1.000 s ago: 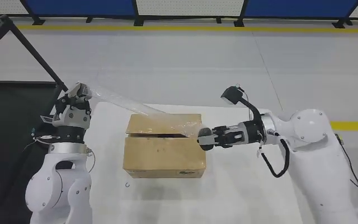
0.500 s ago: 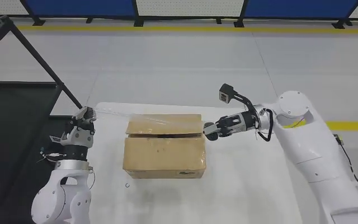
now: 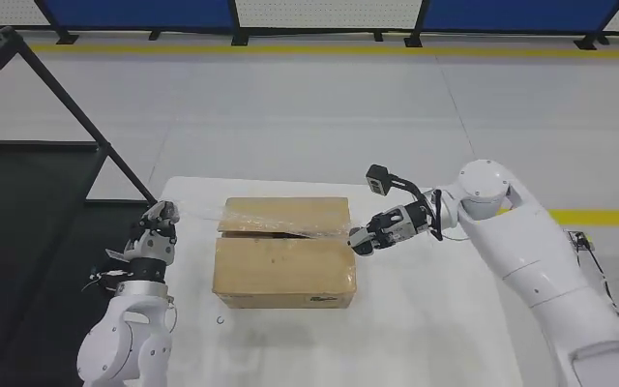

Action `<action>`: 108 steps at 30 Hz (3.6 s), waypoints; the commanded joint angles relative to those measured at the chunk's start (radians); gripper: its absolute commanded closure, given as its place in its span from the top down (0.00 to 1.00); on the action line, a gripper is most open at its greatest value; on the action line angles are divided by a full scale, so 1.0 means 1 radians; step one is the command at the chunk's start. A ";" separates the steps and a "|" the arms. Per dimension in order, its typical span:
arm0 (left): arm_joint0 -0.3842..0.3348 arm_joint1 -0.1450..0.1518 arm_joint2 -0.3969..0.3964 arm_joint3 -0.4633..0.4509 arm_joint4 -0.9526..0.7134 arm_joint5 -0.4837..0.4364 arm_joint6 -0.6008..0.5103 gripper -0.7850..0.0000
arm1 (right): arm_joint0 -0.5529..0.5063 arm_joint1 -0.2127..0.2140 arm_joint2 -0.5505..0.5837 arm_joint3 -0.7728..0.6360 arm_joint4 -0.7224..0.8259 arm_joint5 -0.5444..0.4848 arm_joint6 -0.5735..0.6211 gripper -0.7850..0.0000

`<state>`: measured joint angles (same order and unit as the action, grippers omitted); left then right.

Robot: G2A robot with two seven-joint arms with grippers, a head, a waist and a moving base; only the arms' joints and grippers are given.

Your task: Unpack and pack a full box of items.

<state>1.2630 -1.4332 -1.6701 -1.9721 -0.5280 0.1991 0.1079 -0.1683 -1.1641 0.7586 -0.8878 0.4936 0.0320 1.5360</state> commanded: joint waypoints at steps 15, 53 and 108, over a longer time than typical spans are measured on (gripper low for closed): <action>0.028 0.002 0.018 0.019 0.016 -0.021 -0.009 0.00 | 0.000 -0.006 -0.033 0.005 -0.072 0.139 -0.053 0.00; 0.043 -0.003 0.101 0.113 0.036 0.004 0.093 0.00 | 0.162 -0.137 -0.183 0.401 -0.080 0.253 -0.001 0.00; -0.029 0.000 0.090 0.235 -0.002 0.063 0.091 0.06 | 0.224 -0.227 -0.412 0.608 0.157 0.252 0.000 0.00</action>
<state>1.2343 -1.4331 -1.5802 -1.7371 -0.5290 0.2617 0.1992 0.0549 -1.3913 0.3491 -0.2793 0.6488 0.2843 1.5359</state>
